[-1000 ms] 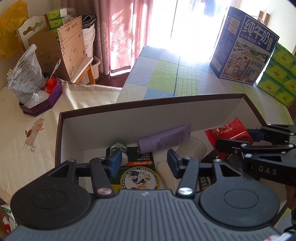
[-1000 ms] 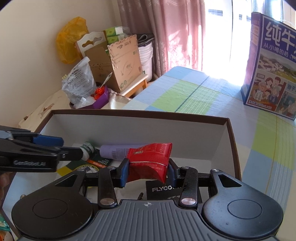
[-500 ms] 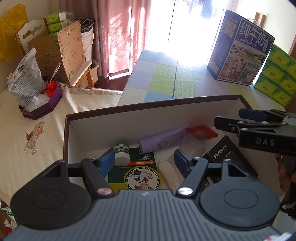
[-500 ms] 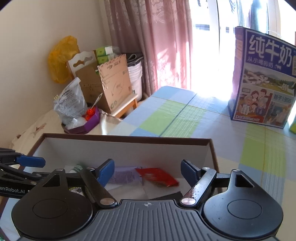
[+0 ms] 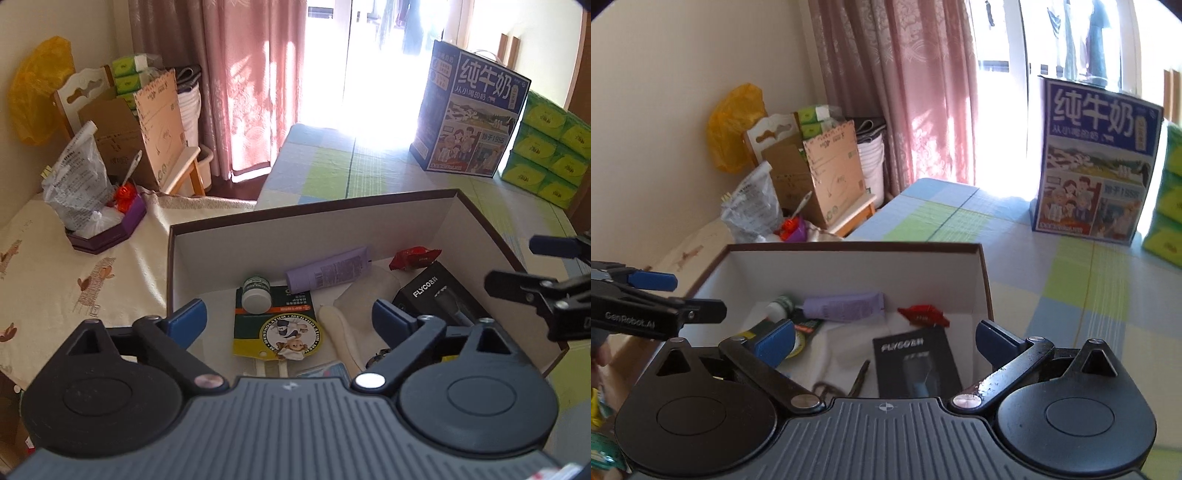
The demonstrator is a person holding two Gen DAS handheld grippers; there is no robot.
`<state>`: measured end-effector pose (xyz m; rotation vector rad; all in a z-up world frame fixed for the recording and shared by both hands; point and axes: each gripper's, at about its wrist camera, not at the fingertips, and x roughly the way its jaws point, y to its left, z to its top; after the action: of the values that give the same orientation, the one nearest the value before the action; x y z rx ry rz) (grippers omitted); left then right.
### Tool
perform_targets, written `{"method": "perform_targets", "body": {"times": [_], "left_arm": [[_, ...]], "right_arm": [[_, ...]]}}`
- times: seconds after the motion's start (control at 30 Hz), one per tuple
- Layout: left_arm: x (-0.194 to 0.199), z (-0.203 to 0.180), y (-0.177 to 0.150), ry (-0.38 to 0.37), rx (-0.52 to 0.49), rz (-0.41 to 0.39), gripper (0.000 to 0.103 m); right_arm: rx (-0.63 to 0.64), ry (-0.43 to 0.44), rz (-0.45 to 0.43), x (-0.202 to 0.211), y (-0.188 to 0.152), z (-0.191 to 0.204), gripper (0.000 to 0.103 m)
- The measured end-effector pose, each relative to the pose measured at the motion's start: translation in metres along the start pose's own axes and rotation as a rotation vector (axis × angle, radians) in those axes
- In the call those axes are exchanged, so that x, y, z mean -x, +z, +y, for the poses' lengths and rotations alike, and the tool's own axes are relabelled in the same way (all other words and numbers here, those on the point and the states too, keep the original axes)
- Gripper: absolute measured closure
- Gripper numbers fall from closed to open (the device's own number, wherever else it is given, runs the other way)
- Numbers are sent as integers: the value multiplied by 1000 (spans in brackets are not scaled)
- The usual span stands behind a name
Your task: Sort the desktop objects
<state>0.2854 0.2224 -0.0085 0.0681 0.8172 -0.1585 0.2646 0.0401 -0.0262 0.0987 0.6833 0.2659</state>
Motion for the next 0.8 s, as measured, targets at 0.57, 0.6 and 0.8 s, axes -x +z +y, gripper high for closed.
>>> {"method": "perform_targets", "body": {"times": [0.57,0.6,0.8], "left_arm": [[88,-57,-56,73,56,-68,1],[91,-60,-60,75,64,-60,1],[110,-76,-81,103,126,-19,1]], "right_arm": [[83,4,76,78,-56,-10,2],[89,6,79,82,-58,-9,2],[132,26,100,102,-68,-8,2]]}}
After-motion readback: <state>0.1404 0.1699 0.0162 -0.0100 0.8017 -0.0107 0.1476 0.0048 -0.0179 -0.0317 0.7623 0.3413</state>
